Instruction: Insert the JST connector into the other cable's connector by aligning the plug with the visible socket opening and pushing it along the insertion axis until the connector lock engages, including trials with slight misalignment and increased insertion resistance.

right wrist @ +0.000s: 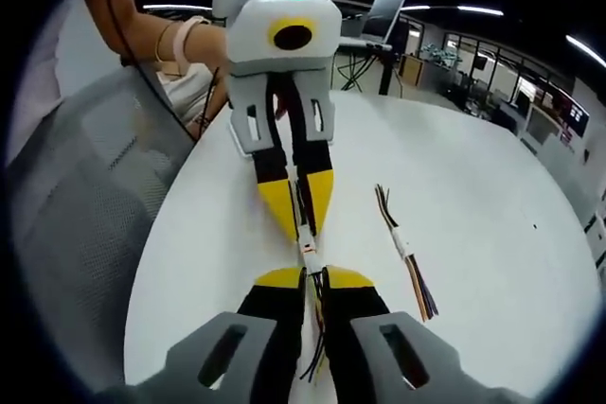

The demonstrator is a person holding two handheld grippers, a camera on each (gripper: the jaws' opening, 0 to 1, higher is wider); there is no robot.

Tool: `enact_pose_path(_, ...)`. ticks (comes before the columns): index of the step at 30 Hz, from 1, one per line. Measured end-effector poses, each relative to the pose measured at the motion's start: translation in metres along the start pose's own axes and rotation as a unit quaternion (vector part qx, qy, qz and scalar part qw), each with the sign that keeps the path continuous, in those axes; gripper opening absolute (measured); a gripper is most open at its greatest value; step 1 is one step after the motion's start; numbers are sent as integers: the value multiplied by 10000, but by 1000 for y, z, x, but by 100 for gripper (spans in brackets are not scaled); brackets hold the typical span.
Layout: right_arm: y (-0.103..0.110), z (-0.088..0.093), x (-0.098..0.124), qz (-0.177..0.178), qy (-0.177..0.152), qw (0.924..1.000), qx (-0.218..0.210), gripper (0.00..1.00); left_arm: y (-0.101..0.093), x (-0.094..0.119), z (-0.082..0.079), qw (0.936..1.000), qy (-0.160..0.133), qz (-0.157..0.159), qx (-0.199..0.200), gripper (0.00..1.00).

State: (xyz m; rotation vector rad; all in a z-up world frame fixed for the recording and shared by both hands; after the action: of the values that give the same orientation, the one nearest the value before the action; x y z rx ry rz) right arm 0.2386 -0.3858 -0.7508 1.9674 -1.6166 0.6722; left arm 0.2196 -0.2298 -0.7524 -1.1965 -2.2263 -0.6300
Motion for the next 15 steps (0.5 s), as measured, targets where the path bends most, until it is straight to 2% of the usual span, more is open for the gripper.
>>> enact_pose_path(15, -2, 4, -2, 3, 134, 9999, -20, 3, 0, 0, -6, 9997, 37, 17, -231, 0)
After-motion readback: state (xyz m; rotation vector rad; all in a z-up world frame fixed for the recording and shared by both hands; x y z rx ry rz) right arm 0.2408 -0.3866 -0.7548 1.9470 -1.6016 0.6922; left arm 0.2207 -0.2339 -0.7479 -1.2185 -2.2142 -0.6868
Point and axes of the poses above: the point that each gripper's makers call its tool centre point, and the gripper's own axes: x roughly backward along the fingers, y roughly to its left, z roughly out of its underside, the point moved 10 cm from there along x, roughly backward along the fingers, and after that the axes turned 12 degrees about -z, right-handed, at the moved point
